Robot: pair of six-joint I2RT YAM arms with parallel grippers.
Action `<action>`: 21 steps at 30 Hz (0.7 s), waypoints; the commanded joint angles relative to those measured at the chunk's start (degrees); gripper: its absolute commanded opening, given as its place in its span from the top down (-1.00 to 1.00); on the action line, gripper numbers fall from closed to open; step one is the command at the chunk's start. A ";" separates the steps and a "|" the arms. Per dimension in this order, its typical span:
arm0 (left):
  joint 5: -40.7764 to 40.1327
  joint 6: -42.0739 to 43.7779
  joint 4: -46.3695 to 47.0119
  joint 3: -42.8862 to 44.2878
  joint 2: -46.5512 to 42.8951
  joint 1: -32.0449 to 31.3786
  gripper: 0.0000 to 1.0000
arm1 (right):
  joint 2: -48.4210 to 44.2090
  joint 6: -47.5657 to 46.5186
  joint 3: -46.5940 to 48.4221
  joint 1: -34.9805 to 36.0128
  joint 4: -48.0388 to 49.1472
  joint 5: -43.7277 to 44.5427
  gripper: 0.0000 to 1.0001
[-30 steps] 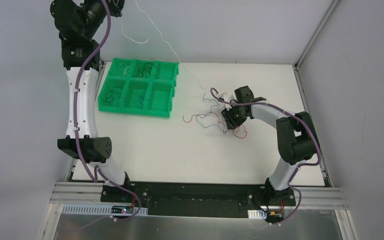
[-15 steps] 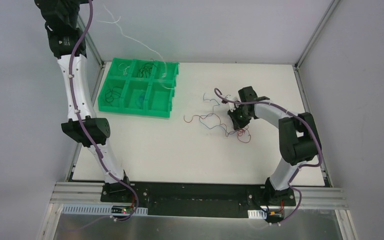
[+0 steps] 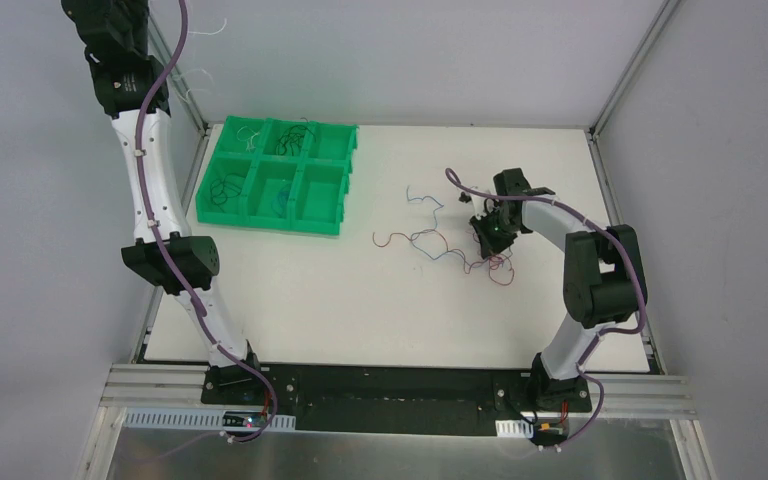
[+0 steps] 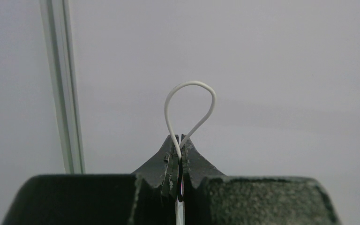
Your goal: Untangle the cables
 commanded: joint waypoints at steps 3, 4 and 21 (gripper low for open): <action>-5.25 5.07 10.89 1.12 0.31 0.96 1.00 | 0.67 1.12 3.58 -0.15 -2.74 -1.45 1.00; -5.29 5.16 11.77 1.44 0.91 0.98 1.00 | 0.67 1.36 3.66 -0.08 -2.76 -1.63 1.00; -5.31 2.76 12.20 -0.25 6.35 1.00 1.00 | 2.21 3.53 6.52 -0.05 -4.35 -2.92 0.98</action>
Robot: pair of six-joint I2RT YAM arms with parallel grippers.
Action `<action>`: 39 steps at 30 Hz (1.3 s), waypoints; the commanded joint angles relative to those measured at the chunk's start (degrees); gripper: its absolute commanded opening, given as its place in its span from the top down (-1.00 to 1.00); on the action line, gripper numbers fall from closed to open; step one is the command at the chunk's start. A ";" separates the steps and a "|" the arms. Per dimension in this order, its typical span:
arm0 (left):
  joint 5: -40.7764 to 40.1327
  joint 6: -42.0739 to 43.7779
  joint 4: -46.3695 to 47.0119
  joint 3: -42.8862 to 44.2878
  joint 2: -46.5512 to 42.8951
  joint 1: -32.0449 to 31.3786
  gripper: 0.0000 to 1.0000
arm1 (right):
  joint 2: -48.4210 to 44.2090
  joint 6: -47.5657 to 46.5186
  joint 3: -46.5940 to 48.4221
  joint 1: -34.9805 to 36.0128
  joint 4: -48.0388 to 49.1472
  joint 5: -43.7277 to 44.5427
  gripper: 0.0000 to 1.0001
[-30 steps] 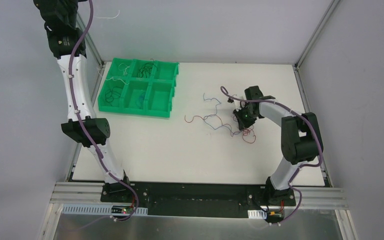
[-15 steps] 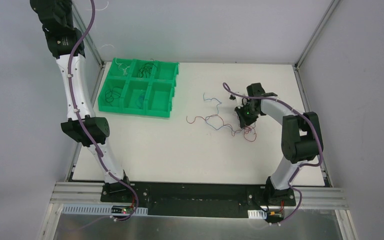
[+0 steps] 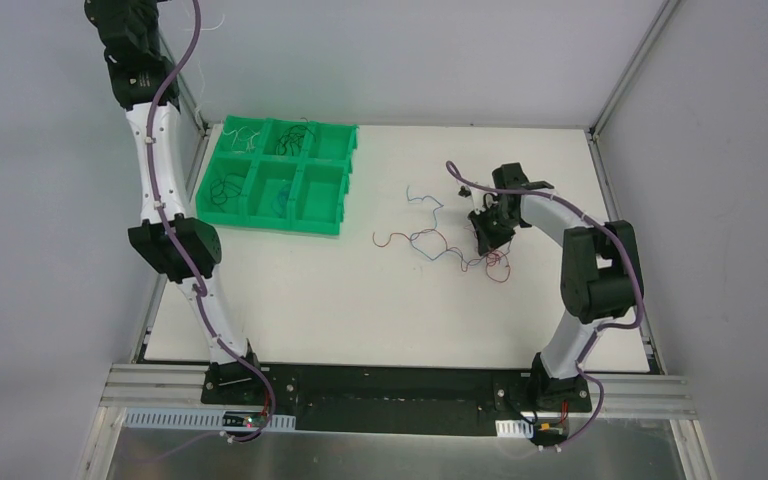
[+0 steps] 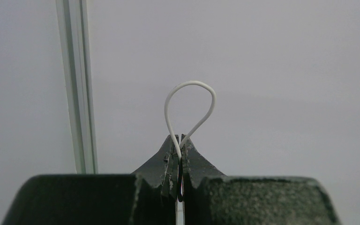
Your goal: Untangle the cables
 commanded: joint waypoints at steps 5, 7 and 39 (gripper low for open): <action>0.00 -0.99 4.10 -4.51 1.13 0.64 1.00 | 1.66 0.67 4.28 -0.08 -3.00 -1.54 0.97; -0.18 -1.94 3.68 -4.94 2.10 0.65 1.00 | 1.96 0.64 4.72 -0.08 -3.32 -1.62 0.97; 9.82 1.63 1.37 -25.66 20.55 3.03 1.00 | -0.65 2.27 4.48 0.01 -10.13 -0.19 0.94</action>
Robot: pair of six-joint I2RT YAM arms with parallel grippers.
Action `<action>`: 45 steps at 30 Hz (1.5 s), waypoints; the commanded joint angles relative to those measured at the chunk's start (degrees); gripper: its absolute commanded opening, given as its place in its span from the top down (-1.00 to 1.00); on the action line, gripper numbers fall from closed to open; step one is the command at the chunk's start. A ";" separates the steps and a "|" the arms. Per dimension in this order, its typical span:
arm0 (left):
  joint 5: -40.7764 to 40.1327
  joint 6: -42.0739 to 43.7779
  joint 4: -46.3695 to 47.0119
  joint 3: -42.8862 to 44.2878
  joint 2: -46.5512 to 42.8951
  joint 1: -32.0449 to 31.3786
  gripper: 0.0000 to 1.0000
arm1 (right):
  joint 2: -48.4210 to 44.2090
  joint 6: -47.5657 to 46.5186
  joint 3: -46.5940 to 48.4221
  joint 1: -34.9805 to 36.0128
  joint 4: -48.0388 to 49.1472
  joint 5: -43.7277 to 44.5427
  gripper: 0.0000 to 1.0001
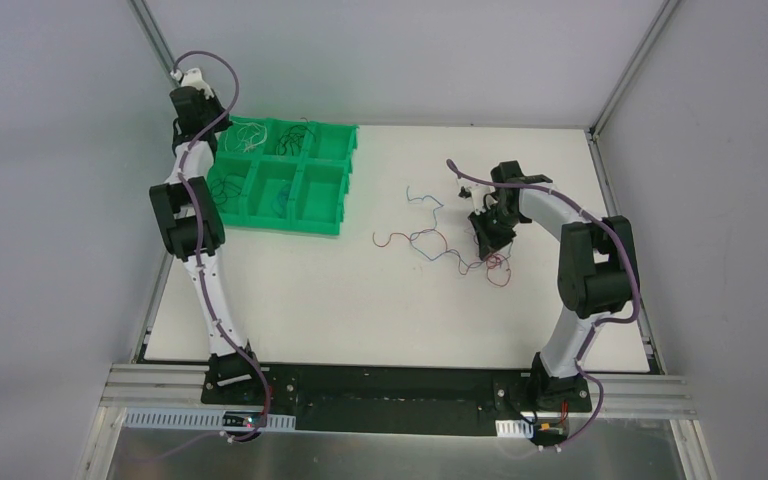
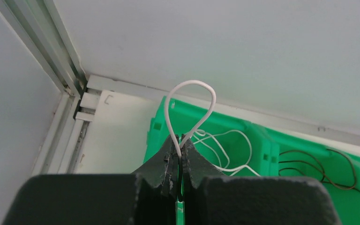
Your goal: Untangle the cables
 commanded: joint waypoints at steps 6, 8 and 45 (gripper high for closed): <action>4.89 3.76 -1.38 4.58 4.85 0.38 1.00 | -3.06 0.63 -0.15 0.26 -3.31 0.30 0.94; 5.36 3.79 -3.23 5.88 5.66 0.36 0.96 | -3.01 0.65 0.02 0.32 -3.30 0.31 0.94; 38.11 15.43 -8.11 -47.97 -57.21 -23.78 -0.98 | -21.43 17.35 5.18 4.75 10.98 -29.93 1.00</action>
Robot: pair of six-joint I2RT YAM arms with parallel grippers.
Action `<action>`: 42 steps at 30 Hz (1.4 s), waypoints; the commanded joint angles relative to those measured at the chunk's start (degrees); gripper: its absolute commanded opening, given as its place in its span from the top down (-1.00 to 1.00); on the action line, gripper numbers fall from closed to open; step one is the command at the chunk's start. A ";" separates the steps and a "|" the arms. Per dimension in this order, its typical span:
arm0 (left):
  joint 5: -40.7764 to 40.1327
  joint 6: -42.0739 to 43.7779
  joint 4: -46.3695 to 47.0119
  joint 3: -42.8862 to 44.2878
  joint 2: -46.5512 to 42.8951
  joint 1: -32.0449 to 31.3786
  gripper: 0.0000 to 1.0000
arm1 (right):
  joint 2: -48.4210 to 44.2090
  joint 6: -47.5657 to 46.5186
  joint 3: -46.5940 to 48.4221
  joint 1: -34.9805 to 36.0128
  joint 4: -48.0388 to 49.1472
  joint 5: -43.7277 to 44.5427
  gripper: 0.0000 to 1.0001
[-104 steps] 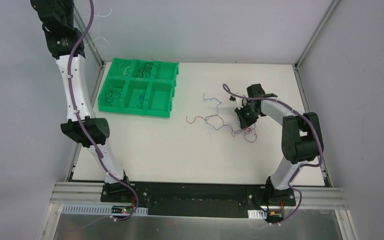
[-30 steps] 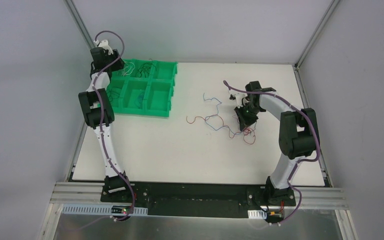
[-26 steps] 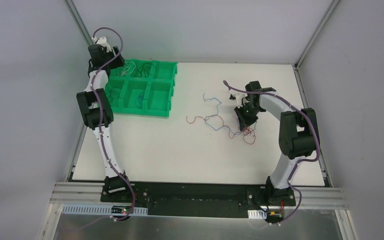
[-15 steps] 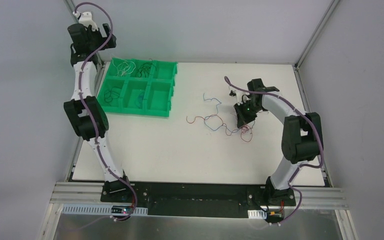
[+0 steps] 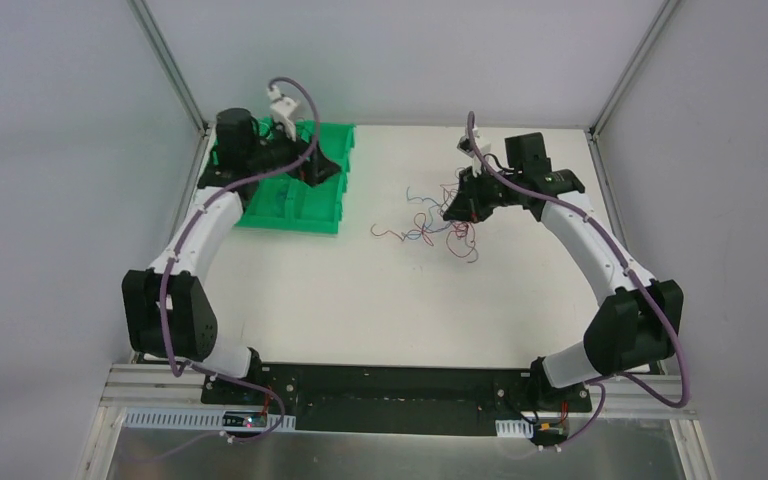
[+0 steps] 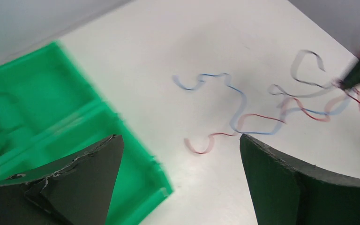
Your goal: Untangle the cables
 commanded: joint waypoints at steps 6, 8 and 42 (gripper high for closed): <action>8.06 19.54 0.44 -10.30 -5.80 -18.65 -0.82 | -1.56 3.69 2.61 0.63 -1.76 -3.88 1.00; 7.51 21.29 0.10 -10.20 -2.92 -20.31 -0.73 | -1.78 1.39 2.16 0.59 -4.98 -2.79 1.00; -8.47 -37.56 5.85 20.73 43.66 -35.08 0.26 | -2.21 -0.41 -14.10 -3.62 -6.62 11.14 1.00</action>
